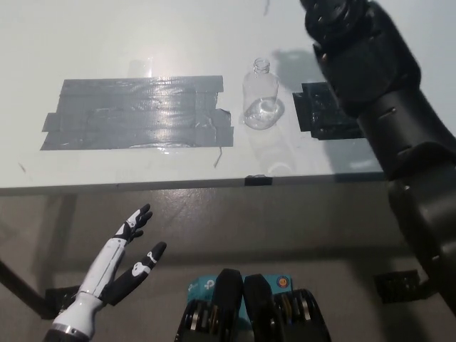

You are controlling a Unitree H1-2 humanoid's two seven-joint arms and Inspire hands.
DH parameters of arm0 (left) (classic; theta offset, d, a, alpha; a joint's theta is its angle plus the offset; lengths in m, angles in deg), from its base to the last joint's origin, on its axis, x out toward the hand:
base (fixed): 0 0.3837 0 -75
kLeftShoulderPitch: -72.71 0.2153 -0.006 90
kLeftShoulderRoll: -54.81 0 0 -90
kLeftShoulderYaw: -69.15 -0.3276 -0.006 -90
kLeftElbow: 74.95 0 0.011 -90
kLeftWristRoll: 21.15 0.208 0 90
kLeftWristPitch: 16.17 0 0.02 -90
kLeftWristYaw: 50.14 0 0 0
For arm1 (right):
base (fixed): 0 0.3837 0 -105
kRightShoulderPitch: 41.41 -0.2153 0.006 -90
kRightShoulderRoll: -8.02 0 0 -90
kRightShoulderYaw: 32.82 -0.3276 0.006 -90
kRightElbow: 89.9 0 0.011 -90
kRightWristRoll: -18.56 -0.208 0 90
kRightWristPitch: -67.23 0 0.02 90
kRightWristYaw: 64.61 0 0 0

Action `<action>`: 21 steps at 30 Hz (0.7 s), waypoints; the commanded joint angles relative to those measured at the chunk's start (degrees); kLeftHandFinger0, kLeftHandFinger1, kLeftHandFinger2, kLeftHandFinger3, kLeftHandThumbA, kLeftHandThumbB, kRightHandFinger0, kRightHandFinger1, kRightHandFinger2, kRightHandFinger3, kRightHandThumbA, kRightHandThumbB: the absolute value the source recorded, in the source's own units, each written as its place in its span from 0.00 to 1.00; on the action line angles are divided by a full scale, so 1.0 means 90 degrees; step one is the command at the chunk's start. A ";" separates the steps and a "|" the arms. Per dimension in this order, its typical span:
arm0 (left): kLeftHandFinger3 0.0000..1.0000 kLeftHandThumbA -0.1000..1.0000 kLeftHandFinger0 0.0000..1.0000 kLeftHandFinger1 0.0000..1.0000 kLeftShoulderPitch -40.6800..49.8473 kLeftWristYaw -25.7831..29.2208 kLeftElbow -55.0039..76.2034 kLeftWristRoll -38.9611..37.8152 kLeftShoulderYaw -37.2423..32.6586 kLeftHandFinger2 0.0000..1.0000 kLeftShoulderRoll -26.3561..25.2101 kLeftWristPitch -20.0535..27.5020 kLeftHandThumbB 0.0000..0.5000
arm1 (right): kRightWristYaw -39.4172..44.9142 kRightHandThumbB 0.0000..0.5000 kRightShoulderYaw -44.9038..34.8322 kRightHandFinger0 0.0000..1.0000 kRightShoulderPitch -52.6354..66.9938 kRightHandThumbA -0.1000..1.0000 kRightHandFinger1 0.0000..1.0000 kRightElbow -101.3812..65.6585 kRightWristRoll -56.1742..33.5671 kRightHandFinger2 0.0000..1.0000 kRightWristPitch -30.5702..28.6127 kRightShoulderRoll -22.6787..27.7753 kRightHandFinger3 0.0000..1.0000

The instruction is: The robot grabs the black lid of the spray bottle on the desk and places it on the black area of the desk

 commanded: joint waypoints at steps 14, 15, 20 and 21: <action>1.00 0.84 0.99 1.00 0.0006 0.0031 0.0081 0.0073 0.0022 1.00 -0.0127 0.0233 0.33 | 0.0346 0.38 0.0343 0.08 0.0001 0.33 0.32 -0.0129 0.0129 0.51 -0.0276 0.1029 0.35; 1.00 0.84 0.99 1.00 0.0020 0.0043 0.0074 0.0081 0.0019 1.00 -0.0119 0.0251 0.33 | 0.0270 0.38 0.0516 0.06 0.0028 0.34 0.29 -0.0056 0.0222 0.47 -0.0352 0.1068 0.28; 1.00 0.84 0.97 1.00 0.0029 0.0070 0.0047 0.0011 0.0069 1.00 -0.0100 0.0300 0.32 | -0.0045 0.35 0.1145 0.00 0.0316 0.26 0.18 0.0735 0.0479 0.41 -0.0699 0.1096 0.12; 1.00 0.84 0.97 1.00 0.0028 0.0086 0.0049 0.0042 0.0075 1.00 -0.0101 0.0283 0.33 | -0.0176 0.35 0.1322 0.00 0.0366 0.26 0.17 0.0995 0.0594 0.41 -0.0872 0.1101 0.12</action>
